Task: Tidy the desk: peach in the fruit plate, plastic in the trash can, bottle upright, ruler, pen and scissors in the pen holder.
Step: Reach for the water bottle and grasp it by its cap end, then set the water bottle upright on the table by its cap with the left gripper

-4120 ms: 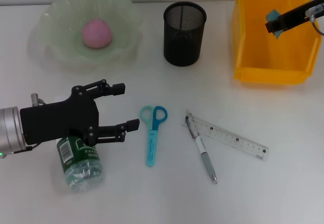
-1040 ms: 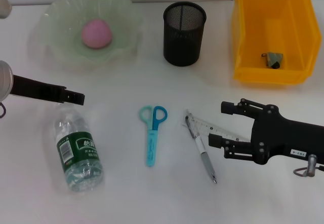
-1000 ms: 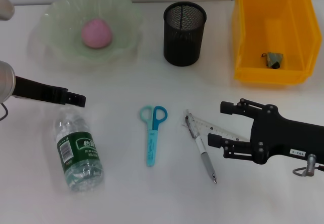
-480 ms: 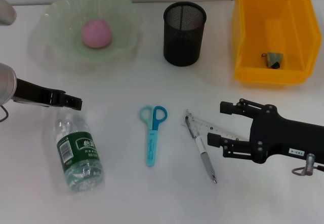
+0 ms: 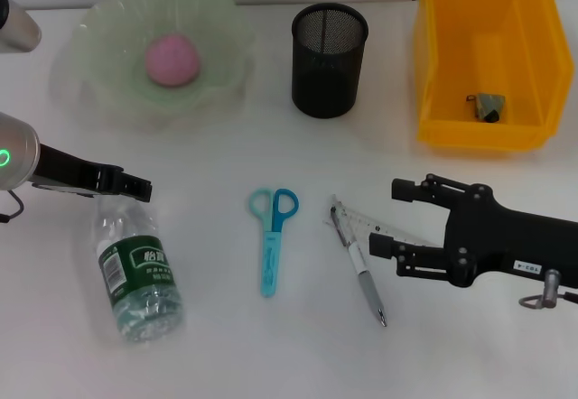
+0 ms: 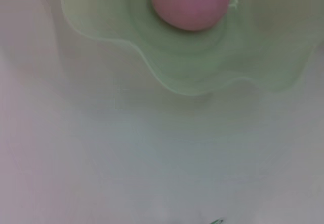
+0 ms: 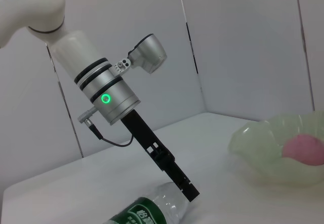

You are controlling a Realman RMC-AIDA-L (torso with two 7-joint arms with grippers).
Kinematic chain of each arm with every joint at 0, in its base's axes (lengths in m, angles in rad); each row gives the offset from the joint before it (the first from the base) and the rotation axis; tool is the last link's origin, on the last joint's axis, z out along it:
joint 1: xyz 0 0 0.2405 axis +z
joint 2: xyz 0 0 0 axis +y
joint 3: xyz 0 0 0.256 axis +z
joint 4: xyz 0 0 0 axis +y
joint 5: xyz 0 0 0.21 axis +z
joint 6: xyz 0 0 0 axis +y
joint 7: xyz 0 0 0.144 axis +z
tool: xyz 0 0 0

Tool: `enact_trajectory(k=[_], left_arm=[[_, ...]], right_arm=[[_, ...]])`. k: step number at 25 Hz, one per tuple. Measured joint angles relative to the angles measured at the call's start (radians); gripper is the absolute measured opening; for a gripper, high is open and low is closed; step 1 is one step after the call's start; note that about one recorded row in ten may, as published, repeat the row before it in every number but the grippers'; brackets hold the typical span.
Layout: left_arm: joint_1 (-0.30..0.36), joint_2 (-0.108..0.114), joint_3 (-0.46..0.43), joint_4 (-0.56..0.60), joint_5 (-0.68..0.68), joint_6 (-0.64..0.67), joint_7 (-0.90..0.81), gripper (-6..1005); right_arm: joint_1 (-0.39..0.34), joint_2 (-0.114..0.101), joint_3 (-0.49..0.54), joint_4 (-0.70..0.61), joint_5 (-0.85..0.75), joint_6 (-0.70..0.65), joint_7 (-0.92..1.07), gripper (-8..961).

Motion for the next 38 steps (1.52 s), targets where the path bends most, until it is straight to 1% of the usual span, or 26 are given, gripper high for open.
enact_trajectory(k=[7,9,10,12,14,18,21,22,27,28,29,33,34,36,38], left_arm=[[-0.001,0.002,0.005,-0.001,0.004,0.004,0.008,835],[-0.002,0.003,0.008,-0.001,0.014,0.007,0.011,835],[-0.007,0.002,0.014,-0.001,0.041,0.012,0.018,835],[-0.009,0.001,0.034,0.002,0.048,0.017,0.025,625],[-0.01,0.002,0.062,0.005,0.051,0.018,0.029,580],[-0.015,0.002,0.075,0.01,0.061,0.019,0.037,490],[-0.015,0.002,0.075,0.01,0.061,0.019,0.037,490],[-0.013,0.001,0.079,0.049,0.061,0.023,0.039,490],[-0.01,0.001,0.084,0.075,0.058,0.027,0.042,490],[-0.01,0.0,0.087,0.092,0.057,0.031,0.049,490],[-0.002,-0.002,0.093,0.133,0.054,0.035,0.064,490],[0.005,-0.002,0.097,0.154,0.05,0.035,0.068,491],[0.024,-0.002,0.102,0.206,0.03,0.033,0.082,491],[0.04,0.001,0.096,0.248,0.004,0.03,0.099,491],[0.04,0.001,0.096,0.248,0.004,0.03,0.099,491]], right_arm=[[0.004,0.0,-0.002,0.003,0.0,0.0,0.0,826],[0.007,0.0,-0.001,0.008,0.0,0.0,0.001,826],[0.009,0.0,-0.001,0.011,0.0,0.0,0.001,826],[0.011,0.0,0.001,0.014,0.0,-0.002,0.002,826],[0.011,0.0,0.001,0.015,0.0,-0.002,0.002,825],[0.011,0.0,0.0,0.017,0.0,-0.001,0.009,825],[0.011,-0.002,0.002,0.017,0.0,-0.006,0.013,825],[0.011,-0.002,0.002,0.017,0.0,-0.007,0.014,825],[0.015,-0.002,0.004,0.017,0.0,-0.006,0.023,825],[0.016,-0.002,0.005,0.017,0.0,-0.006,0.024,825],[0.016,-0.002,0.005,0.017,0.0,-0.007,0.025,825],[0.019,-0.002,0.006,0.016,0.0,-0.008,0.028,825],[0.019,-0.002,0.006,0.016,0.0,-0.008,0.028,825],[0.02,-0.002,0.006,0.016,0.0,-0.008,0.028,825],[0.021,-0.002,0.006,0.016,0.0,-0.008,0.028,825]])
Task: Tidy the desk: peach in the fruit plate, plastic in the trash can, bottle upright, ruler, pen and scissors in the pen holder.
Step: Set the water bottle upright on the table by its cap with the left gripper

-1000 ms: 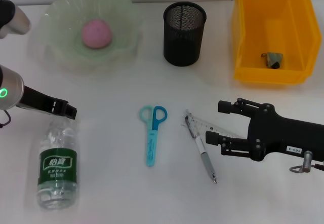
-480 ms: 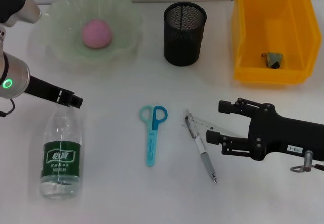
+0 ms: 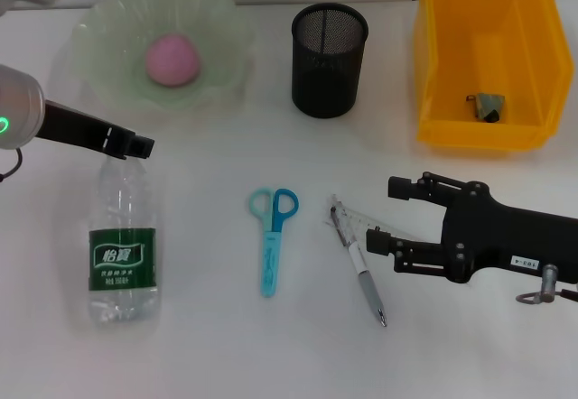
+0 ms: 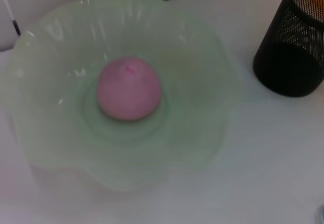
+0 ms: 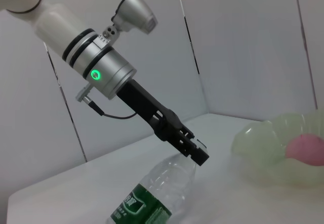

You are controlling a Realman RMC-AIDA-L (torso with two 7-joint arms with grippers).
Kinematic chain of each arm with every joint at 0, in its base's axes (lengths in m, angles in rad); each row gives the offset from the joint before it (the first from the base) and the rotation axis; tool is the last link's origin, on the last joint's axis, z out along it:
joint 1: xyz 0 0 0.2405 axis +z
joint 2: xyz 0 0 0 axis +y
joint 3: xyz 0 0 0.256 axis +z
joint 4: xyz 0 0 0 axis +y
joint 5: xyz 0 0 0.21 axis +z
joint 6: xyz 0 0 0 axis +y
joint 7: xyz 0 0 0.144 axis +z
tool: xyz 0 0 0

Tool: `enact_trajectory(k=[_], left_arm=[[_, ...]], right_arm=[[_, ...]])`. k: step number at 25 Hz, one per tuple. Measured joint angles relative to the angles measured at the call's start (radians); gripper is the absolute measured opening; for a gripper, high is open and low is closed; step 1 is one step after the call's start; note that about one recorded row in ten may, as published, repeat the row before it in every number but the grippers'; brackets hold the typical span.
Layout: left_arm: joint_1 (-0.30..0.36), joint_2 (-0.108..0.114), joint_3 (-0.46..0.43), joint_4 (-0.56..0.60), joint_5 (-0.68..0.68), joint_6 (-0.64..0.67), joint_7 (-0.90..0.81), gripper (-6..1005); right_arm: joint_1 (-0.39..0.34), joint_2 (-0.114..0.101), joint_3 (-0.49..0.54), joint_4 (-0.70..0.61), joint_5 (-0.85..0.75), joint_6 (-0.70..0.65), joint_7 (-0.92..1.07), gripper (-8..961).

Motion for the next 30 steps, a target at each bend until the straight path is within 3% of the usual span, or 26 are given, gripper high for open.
enact_trajectory(k=[8,30], left_arm=[[0.05,0.001,-0.015,0.106,-0.047,-0.013,0.052,491],[0.081,-0.002,-0.02,0.163,-0.057,-0.065,0.102,484]], right_arm=[[0.002,0.0,0.0,-0.008,0.0,-0.001,0.011,826],[0.002,0.0,0.005,-0.012,0.0,-0.001,0.023,826]])
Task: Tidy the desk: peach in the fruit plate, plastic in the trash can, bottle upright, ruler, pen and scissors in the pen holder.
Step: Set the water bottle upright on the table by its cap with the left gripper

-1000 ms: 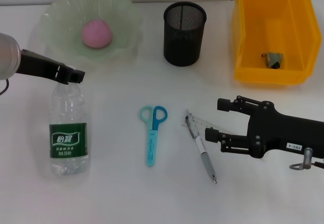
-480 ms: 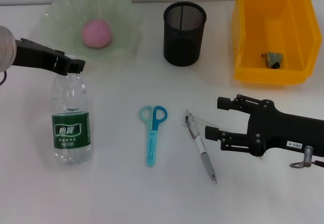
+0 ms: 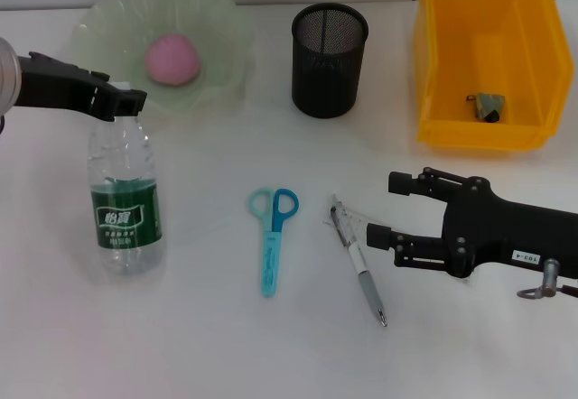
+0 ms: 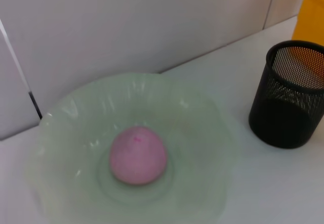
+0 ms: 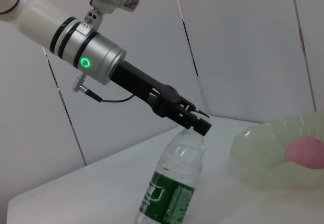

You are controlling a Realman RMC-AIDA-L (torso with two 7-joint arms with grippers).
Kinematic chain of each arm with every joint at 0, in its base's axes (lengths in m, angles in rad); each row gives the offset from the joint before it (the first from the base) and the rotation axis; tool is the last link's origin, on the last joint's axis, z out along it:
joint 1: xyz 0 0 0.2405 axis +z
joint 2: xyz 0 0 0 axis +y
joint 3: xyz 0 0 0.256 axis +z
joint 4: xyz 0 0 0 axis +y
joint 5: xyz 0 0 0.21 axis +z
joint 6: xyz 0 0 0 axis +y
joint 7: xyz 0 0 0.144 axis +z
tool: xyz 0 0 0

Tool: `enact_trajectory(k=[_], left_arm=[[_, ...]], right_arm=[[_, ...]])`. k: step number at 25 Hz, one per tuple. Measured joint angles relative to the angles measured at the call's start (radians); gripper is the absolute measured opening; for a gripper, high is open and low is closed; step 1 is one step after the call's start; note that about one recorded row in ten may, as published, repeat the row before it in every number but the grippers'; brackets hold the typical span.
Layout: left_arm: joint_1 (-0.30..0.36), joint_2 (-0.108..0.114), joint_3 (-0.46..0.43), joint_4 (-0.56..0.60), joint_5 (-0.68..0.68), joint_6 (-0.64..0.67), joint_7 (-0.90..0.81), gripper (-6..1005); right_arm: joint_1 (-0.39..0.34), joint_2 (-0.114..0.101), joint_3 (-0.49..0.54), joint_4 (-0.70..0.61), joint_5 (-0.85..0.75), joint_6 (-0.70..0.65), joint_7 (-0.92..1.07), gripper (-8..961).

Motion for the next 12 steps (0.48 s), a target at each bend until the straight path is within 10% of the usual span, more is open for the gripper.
enact_trajectory(k=[12], left_arm=[[-0.001,0.001,0.004,0.016,-0.002,-0.011,0.01,468]], right_arm=[[0.0,0.0,0.0,-0.005,0.0,-0.002,0.003,826]])
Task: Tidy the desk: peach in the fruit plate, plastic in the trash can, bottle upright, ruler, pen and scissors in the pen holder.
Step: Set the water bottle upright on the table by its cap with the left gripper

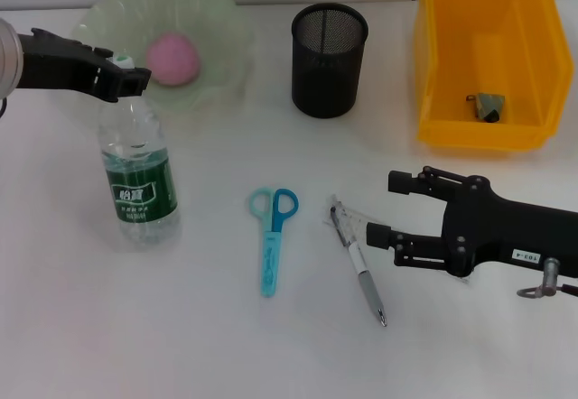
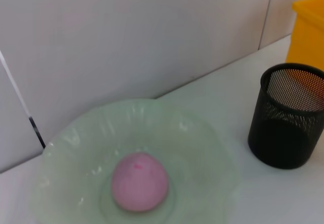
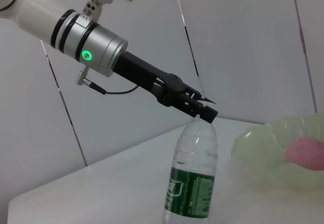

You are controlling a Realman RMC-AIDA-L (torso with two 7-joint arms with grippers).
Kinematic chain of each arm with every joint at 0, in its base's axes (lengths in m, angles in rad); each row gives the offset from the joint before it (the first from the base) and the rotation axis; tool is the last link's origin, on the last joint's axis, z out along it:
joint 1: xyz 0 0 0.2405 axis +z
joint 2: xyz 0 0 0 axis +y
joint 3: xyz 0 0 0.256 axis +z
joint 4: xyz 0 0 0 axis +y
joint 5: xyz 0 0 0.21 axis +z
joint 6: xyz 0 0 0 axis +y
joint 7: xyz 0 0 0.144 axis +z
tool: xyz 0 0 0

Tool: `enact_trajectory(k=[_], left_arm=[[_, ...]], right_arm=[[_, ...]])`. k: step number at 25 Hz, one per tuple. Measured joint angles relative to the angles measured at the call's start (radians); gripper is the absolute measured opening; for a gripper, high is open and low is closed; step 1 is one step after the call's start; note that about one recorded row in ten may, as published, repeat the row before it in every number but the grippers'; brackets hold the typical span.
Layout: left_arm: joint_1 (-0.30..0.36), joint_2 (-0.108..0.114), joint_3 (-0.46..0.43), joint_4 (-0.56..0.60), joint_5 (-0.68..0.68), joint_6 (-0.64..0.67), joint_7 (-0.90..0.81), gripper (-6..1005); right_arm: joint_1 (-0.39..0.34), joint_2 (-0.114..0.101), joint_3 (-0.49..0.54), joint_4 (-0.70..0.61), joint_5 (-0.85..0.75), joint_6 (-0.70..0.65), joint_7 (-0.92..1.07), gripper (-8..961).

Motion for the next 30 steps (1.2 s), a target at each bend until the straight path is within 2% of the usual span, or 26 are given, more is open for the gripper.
enact_trajectory(k=[30], left_arm=[[0.004,0.0,0.01,0.06,-0.007,-0.032,0.044,441]], right_arm=[[0.0,-0.002,-0.002,-0.02,-0.002,-0.002,0.014,825]])
